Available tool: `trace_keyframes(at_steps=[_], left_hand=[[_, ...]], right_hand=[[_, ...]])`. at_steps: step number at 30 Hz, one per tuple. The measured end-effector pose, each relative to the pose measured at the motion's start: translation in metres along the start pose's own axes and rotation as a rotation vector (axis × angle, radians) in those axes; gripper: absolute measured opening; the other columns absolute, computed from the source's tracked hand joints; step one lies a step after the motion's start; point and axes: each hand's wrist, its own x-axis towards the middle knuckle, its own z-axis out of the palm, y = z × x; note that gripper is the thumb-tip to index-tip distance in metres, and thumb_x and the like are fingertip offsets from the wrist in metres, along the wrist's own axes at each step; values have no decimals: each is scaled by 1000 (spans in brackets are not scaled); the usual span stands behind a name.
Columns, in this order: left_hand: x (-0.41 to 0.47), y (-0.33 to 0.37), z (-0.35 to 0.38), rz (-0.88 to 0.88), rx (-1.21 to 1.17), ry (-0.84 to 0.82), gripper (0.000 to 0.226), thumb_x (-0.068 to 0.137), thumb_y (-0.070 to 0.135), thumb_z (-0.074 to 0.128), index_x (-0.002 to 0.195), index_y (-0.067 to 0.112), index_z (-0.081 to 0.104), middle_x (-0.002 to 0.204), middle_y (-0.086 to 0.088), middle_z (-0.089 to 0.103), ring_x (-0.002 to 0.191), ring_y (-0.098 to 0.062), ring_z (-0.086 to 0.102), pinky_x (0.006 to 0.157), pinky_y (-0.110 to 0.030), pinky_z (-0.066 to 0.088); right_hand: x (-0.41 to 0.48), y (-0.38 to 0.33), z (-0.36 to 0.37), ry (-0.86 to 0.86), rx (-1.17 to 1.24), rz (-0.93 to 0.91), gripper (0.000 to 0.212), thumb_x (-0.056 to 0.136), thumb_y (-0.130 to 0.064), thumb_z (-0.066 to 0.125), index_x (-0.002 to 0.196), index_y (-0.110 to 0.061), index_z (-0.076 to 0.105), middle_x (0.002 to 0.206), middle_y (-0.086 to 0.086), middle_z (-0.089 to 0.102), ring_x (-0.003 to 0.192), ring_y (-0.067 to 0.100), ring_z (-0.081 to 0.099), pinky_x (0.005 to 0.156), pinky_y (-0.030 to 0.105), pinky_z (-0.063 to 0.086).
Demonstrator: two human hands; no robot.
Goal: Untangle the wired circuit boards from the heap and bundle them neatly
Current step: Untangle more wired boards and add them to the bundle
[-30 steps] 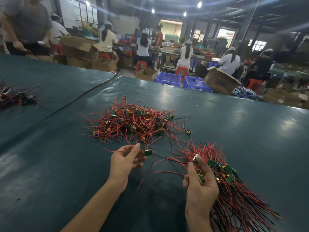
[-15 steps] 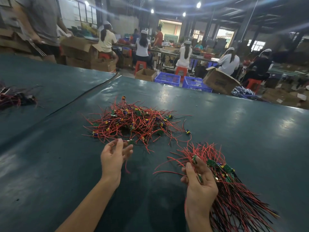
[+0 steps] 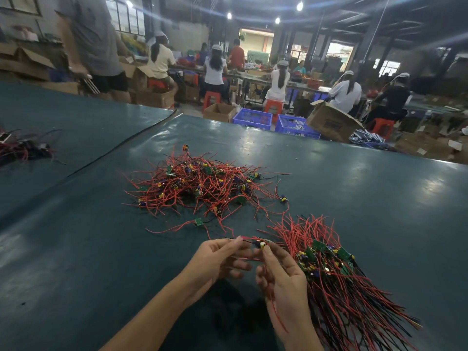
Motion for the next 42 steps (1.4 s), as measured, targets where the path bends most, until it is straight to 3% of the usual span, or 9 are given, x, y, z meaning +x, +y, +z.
trace_keyframes(at_steps=[5,10,16,21,25,28,33,39,42], left_hand=[[3,-5,-1,167,0,122,23,70,25,73,87,10,69,86,-8,72,69,-18,70,58,-22,55],[2,-9,-1,206,46,94,20,71,25,73,81,11,64,93,-15,72,76,-25,69,68,-32,60],[4,-12,-3,273,65,133,14,80,9,71,89,2,63,79,-14,73,72,-20,70,63,-24,56],[4,-10,-4,333,157,124,25,70,20,75,88,4,68,73,-8,73,68,-15,69,60,-21,55],[4,-11,-5,332,223,72,9,80,4,73,87,4,68,68,-7,71,58,-13,66,58,-22,54],[3,-11,-4,320,265,39,9,80,4,73,88,5,69,70,-10,71,59,-17,65,58,-24,54],[4,-13,-3,309,254,106,9,80,2,74,87,5,69,78,-21,72,69,-27,68,58,-23,55],[0,-11,-1,205,165,49,27,75,21,74,95,3,68,85,-16,75,70,-20,71,59,-21,54],[0,-14,1,176,183,15,13,84,11,71,94,2,69,85,-14,75,67,-17,70,58,-20,53]], right_hand=[[2,3,-1,-47,-148,29,21,85,-1,65,106,-7,65,74,16,73,44,13,59,40,21,46],[0,1,0,-106,-148,102,31,77,-7,68,107,-7,61,77,24,72,43,16,59,37,21,44],[-2,0,0,-164,-50,146,28,84,6,55,107,-3,67,88,18,74,50,16,62,38,21,43],[-1,10,3,-109,-262,-13,22,87,3,65,100,-12,73,54,0,60,35,4,36,34,15,30],[-2,8,6,-111,-236,-78,18,85,3,66,99,-7,71,52,-4,60,40,1,52,40,10,40],[-3,7,7,-104,-228,-87,7,82,-6,69,78,-9,74,61,10,67,47,11,61,44,16,48],[1,5,2,48,-210,-51,25,81,-25,69,59,-14,69,54,7,61,34,7,39,32,16,28],[1,5,0,6,-175,-22,15,69,-27,73,71,-13,78,59,5,64,39,5,41,34,19,30],[2,5,1,11,-135,-24,11,67,-22,74,72,-13,78,60,4,64,40,5,40,34,18,30]])
